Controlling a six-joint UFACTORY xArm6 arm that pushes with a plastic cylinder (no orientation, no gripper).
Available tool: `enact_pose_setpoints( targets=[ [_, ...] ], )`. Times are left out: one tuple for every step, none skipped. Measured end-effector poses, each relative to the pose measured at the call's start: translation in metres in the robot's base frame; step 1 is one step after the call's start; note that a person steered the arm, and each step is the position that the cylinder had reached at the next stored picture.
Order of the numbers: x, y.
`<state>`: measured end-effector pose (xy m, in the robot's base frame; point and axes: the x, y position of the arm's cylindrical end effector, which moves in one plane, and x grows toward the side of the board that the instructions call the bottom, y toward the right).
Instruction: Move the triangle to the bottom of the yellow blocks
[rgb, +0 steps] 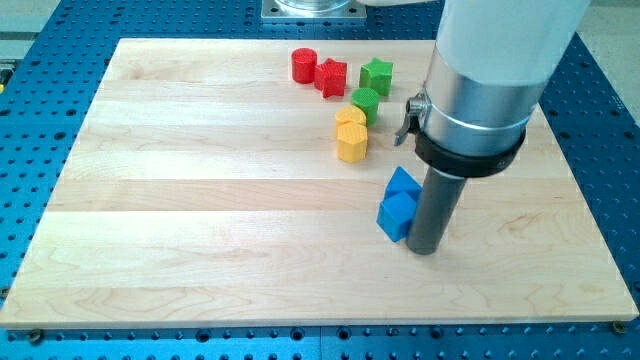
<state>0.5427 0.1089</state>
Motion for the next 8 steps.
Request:
enact_pose_setpoints(
  targets=[
    [-0.012, 0.000],
    [-0.022, 0.000],
    [-0.030, 0.005],
    [-0.047, 0.023],
    [-0.065, 0.012],
    [-0.065, -0.026],
    [-0.065, -0.047],
    [-0.065, -0.039]
  ],
)
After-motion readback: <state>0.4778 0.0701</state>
